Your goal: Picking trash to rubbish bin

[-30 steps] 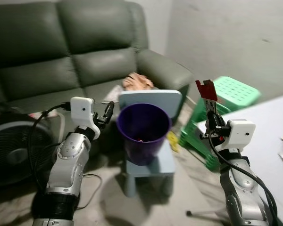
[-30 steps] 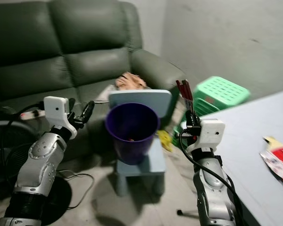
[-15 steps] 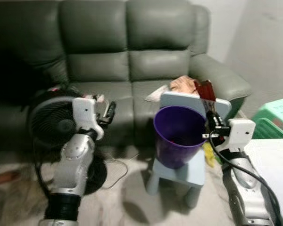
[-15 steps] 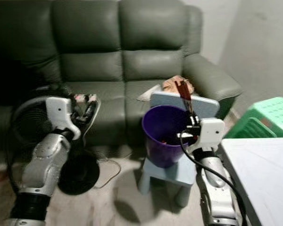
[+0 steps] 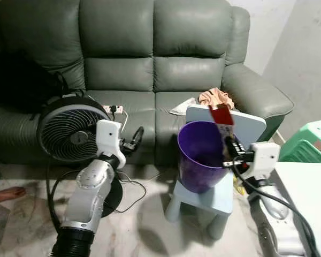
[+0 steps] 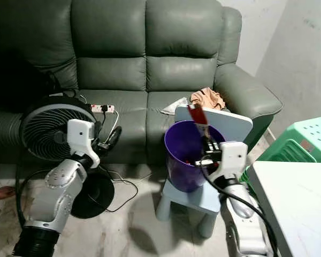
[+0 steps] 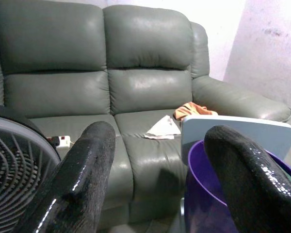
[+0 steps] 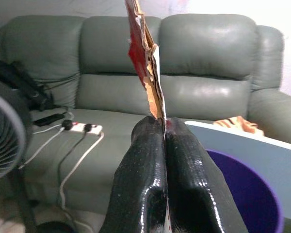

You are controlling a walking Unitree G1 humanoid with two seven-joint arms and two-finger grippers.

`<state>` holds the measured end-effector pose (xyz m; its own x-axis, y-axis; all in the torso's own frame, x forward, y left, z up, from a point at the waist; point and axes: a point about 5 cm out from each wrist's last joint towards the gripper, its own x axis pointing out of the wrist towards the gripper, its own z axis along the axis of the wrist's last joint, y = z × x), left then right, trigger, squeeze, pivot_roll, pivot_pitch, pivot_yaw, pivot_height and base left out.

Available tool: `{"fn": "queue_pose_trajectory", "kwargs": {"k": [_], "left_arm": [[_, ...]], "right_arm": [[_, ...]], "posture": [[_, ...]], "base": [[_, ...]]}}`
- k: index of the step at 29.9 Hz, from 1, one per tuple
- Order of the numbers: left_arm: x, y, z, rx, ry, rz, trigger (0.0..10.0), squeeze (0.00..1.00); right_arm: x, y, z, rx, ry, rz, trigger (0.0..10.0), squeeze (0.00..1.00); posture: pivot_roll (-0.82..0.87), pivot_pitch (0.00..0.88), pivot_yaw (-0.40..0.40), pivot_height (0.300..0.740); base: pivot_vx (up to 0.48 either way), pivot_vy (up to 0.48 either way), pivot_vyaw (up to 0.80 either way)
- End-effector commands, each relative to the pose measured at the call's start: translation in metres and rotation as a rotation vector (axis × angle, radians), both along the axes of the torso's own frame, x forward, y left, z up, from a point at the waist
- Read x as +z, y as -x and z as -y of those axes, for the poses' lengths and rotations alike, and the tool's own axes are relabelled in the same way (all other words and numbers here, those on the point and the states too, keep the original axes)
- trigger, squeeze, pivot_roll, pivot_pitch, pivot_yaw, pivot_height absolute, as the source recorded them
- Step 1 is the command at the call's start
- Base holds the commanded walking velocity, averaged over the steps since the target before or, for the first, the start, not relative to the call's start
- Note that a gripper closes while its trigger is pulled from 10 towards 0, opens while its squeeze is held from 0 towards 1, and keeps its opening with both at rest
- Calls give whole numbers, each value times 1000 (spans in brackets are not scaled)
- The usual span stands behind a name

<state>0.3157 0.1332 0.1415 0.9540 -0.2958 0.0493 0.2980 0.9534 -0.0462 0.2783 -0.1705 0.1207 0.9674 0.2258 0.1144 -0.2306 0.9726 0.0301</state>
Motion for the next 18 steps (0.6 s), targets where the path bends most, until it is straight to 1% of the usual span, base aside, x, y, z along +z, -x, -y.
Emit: {"fn": "queue_pose_trajectory", "kwargs": {"k": [1, 10, 18], "left_arm": [[3, 0, 2, -16, -2, 7, 10000, 0], [3, 1, 2, -21, 4, -2, 10000, 0], [4, 2, 3, -25, 13, -3, 10000, 0]], "right_arm": [[5, 0, 1, 9, 1, 10, 10000, 0], [5, 3, 0, 25, -7, 3, 10000, 0], [4, 5, -1, 39, -9, -5, 10000, 0]], "posture": [[20, 0, -49, 740], [17, 0, -49, 740], [16, 0, -51, 740]], "base": [[0, 0, 0], [0, 0, 0], [276, 0, 0]]}}
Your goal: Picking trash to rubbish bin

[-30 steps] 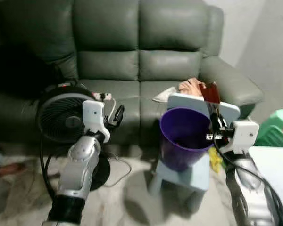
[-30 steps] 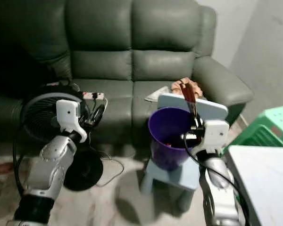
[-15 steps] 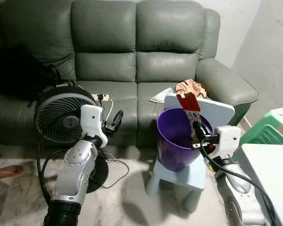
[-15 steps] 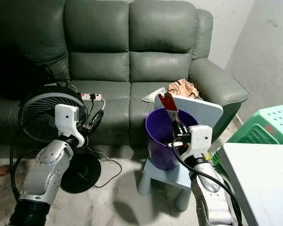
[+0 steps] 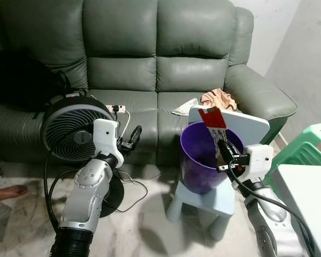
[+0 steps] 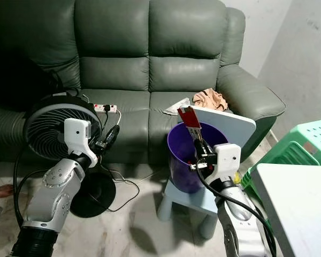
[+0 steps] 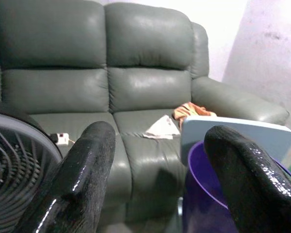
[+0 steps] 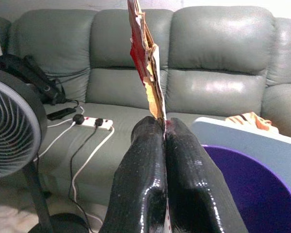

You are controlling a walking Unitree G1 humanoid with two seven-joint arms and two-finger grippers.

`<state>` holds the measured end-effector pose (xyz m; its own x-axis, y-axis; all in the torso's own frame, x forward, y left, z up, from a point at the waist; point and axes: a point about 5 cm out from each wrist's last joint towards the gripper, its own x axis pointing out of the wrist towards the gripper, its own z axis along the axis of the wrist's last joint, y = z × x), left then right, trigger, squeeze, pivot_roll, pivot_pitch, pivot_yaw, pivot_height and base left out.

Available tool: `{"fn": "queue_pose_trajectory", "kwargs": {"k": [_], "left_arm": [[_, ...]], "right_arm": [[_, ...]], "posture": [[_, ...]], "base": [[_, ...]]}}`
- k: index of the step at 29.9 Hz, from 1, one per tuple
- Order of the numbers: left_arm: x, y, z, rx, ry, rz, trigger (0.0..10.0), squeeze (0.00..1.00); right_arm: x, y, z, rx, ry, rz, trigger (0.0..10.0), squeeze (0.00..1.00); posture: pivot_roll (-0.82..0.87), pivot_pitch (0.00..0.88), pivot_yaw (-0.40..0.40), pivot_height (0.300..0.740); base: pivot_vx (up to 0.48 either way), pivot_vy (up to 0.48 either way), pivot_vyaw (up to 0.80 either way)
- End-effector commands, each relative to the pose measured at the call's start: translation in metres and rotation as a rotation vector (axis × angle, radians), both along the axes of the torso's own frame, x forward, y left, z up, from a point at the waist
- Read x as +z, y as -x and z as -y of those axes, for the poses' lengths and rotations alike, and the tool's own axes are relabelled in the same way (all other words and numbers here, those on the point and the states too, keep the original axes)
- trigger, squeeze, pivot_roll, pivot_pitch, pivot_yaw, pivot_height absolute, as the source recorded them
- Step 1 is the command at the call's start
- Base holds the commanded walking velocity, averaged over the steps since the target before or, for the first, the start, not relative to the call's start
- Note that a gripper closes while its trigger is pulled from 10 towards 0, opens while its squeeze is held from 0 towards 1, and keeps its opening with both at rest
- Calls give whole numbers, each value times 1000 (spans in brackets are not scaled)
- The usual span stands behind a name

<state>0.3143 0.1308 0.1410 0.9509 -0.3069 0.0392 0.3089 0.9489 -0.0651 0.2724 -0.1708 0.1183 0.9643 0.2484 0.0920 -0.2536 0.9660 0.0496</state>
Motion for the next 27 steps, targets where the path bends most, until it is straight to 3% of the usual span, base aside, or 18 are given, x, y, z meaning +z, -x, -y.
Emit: {"fn": "queue_pose_trajectory", "kwargs": {"k": [1, 21, 27], "left_arm": [[4, 0, 0, -12, -2, 13, 10000, 0], [8, -1, 3, -27, 5, 23, 10000, 0], [10, -1, 4, -11, 1, 42, 10000, 0]], "right_arm": [[7, -1, -1, 14, 4, 21, 10000, 0], [7, -1, -6, 48, 9, 10, 10000, 0], [5, 0, -7, 58, 22, -2, 10000, 0]], "posture": [[16, 0, -51, 740], [16, 0, -54, 740], [17, 0, -59, 740]], "base": [[311, 0, 0], [362, 0, 0], [43, 0, 0]]}}
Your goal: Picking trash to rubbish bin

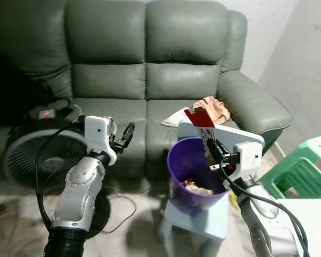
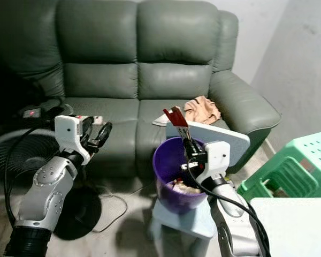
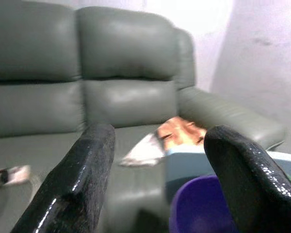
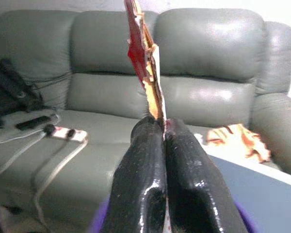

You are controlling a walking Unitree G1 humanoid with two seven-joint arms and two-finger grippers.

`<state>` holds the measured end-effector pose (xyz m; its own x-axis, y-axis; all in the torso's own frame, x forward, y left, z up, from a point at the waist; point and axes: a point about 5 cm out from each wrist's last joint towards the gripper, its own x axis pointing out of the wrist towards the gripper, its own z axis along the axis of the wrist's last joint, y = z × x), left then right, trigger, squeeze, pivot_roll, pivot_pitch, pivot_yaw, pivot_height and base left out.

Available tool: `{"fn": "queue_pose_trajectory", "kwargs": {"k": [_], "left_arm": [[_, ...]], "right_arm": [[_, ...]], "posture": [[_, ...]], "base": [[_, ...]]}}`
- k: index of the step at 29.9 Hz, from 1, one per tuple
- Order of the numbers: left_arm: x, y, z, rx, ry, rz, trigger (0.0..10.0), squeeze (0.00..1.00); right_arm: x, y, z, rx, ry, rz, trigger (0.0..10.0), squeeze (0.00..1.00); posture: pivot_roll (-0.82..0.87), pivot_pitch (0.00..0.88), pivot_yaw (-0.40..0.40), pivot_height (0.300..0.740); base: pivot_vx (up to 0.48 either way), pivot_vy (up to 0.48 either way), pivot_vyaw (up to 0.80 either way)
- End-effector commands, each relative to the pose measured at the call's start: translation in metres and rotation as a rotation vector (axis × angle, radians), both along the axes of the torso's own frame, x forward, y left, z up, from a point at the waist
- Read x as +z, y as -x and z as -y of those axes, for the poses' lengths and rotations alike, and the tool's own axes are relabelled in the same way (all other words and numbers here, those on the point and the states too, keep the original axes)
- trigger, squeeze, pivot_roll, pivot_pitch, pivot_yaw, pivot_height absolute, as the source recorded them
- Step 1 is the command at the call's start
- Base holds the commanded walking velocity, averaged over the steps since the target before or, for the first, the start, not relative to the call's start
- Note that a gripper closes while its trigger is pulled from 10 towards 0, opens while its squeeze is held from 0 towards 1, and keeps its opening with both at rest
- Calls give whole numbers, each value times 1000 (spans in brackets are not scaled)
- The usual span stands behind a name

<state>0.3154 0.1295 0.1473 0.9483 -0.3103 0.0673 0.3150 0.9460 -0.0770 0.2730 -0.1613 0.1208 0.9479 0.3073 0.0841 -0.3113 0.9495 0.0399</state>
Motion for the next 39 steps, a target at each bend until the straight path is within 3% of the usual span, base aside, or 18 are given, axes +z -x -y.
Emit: {"fn": "queue_pose_trajectory", "kwargs": {"k": [1, 5, 8, 16, 22, 32, 35, 39], "left_arm": [[5, 1, 2, 2, -15, 31, 10000, 0], [5, 2, 2, 2, -10, 33, 10000, 0], [4, 5, 0, -5, 4, 31, 10000, 0], [2, 11, 0, -42, 30, 24, 10000, 0], [2, 22, 19, -138, 51, 22, 10000, 0], [4, 53, 68, -305, 84, 0, 10000, 0], [5, 60, 75, -329, 95, -6, 10000, 0], [9, 79, 91, -356, 124, -28, 10000, 0]], "right_arm": [[1, 1, 1, 5, 15, -7, 10000, 0], [-1, -1, 1, -17, 39, -26, 10000, 0], [-11, -10, 5, -94, 124, -109, 10000, 0], [-20, -28, 3, -60, 192, -184, 10000, 0], [-21, -42, -4, -27, 214, -203, 10000, 0], [-12, -74, -17, 25, 232, -197, 10000, 0], [-13, -79, -19, 42, 240, -211, 10000, 0], [-12, -87, -18, 63, 292, -226, 10000, 0]], "posture": [[17, 0, -59, 740], [18, 0, -62, 740], [21, 0, -67, 740], [36, 0, -85, 740], [54, 0, -103, 740], [73, 0, -131, 740], [72, 0, -136, 740], [67, 81, -163, 740]], "base": [[0, 0, 0], [0, 0, 0], [0, 0, 0], [0, 0, 0], [0, 0, 0], [0, 0, 0], [0, 0, 0], [0, 0, 0]]}}
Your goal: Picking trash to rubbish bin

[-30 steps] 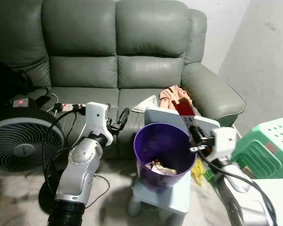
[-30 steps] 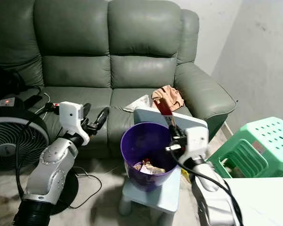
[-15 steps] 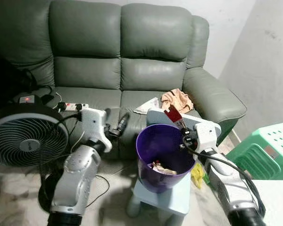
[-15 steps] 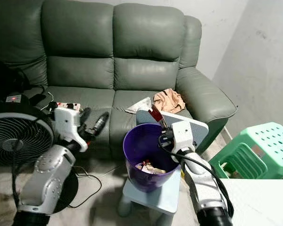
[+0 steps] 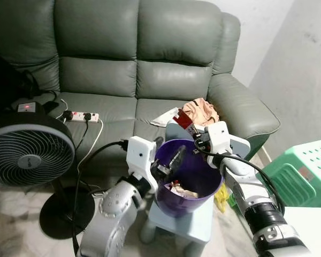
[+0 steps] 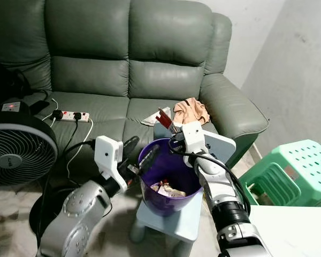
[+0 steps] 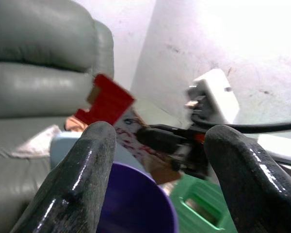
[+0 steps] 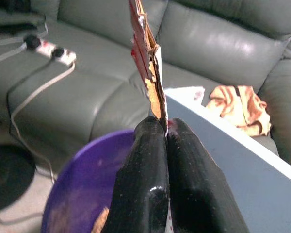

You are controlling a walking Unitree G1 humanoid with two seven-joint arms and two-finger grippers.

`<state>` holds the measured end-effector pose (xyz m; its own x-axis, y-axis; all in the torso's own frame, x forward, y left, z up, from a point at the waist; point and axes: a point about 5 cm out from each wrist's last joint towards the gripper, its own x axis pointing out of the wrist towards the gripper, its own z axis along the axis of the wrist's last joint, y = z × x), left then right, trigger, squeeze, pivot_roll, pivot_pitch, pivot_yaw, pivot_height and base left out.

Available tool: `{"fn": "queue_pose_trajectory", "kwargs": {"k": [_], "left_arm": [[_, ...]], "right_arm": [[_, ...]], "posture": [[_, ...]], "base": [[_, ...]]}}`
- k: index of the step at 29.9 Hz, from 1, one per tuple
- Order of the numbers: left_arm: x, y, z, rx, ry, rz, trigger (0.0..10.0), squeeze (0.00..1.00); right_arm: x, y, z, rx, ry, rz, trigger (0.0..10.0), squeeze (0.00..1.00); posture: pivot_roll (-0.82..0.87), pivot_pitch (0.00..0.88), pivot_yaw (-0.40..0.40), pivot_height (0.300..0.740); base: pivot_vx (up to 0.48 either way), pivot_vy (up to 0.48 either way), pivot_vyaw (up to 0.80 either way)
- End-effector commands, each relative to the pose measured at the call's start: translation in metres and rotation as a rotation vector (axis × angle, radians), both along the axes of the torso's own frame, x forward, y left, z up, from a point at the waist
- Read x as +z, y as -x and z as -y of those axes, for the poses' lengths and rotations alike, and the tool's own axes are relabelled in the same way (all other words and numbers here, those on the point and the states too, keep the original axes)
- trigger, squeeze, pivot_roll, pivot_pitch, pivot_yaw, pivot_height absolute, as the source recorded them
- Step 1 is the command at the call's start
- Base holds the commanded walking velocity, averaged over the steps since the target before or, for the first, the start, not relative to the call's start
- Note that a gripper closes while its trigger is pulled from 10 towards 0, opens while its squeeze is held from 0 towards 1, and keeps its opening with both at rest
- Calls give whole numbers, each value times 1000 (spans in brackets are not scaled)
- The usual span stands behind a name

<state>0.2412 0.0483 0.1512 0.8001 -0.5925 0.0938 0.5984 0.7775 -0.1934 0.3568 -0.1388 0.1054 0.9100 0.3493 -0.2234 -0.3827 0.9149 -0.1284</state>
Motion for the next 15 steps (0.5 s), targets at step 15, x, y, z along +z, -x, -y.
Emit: {"fn": "queue_pose_trajectory", "kwargs": {"k": [15], "left_arm": [[18, 37, 20, 46, 14, -8, 10000, 0]], "right_arm": [[-23, 1, -5, 142, 148, -114, 10000, 0]], "posture": [[76, 222, -225, 740]], "base": [[0, 0, 0]]}}
